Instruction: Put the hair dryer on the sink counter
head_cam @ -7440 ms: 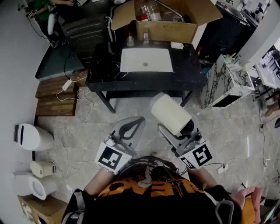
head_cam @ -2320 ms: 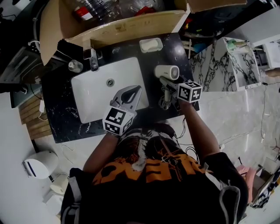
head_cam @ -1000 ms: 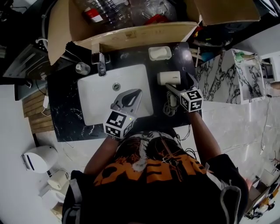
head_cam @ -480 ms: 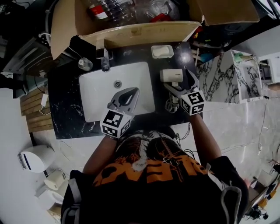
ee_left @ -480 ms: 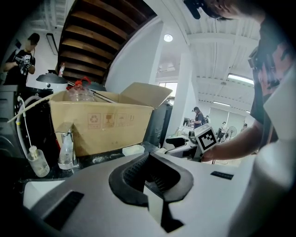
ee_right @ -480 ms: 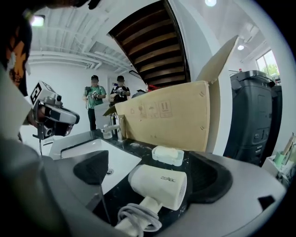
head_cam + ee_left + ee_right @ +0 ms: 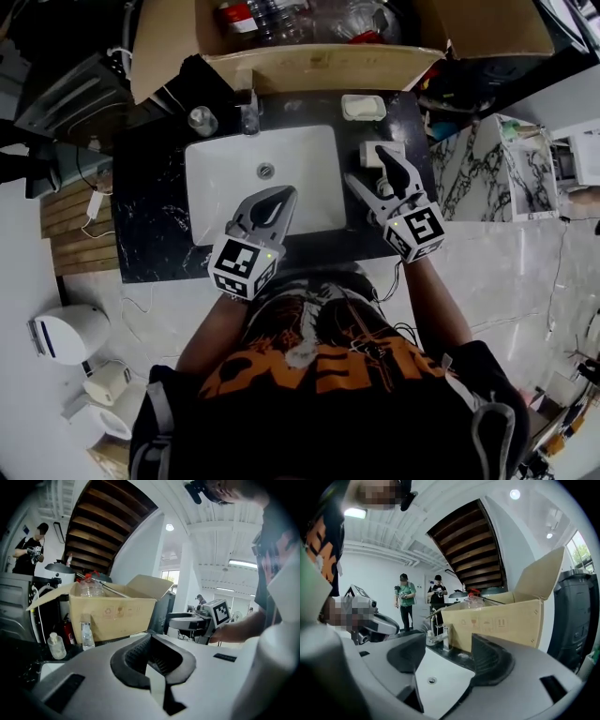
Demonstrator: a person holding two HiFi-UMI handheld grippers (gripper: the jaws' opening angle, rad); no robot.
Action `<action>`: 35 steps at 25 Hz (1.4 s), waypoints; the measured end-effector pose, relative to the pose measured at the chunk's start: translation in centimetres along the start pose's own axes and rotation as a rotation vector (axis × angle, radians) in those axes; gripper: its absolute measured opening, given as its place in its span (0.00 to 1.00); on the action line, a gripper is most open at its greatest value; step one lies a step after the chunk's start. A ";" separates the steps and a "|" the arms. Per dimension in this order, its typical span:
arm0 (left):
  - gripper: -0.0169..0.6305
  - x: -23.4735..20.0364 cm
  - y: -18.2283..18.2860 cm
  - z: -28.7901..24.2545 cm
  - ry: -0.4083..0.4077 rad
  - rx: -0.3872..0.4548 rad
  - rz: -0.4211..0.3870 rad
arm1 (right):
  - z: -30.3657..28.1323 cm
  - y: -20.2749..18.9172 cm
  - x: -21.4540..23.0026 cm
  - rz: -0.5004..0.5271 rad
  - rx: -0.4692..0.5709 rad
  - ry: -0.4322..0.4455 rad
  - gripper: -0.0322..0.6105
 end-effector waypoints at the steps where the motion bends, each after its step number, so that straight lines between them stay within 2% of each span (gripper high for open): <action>1: 0.06 -0.1 0.2 0.9 0.009 0.011 -0.005 | 0.0 0.4 -1.2 0.001 0.014 0.013 0.52; 6: 0.06 -0.5 1.0 5.5 0.045 0.054 -0.037 | 0.4 1.4 -6.8 0.005 0.069 0.064 0.34; 9: 0.06 -0.6 1.0 8.2 0.062 0.069 -0.060 | 0.5 1.3 -9.8 0.020 0.072 0.082 0.28; 16: 0.06 -0.8 1.0 14.3 0.082 0.114 -0.092 | 1.1 1.1 -16.3 0.034 0.096 0.080 0.09; 20: 0.06 -0.8 1.0 17.4 0.080 0.152 -0.112 | 1.8 1.3 -19.3 0.021 0.116 0.051 0.07; 24: 0.06 -0.5 0.8 19.3 0.072 0.169 -0.097 | 3.2 1.7 -21.5 -0.003 0.143 0.027 0.07; 30: 0.06 1.8 1.6 20.9 0.078 0.184 -0.094 | 6.2 2.0 -24.0 0.014 0.153 0.051 0.07; 35: 0.06 4.3 4.0 21.8 0.102 0.222 -0.140 | 8.1 2.4 -24.5 0.018 0.182 0.085 0.07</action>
Point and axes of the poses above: the fingertips, and each gripper's own axes: z backward along the fingers, x to its right, y out of its top, the point moved 2 cm from there along z, backward along the fingers, and after that the axes turned 15 degrees about -z, right-handed, at the moved point
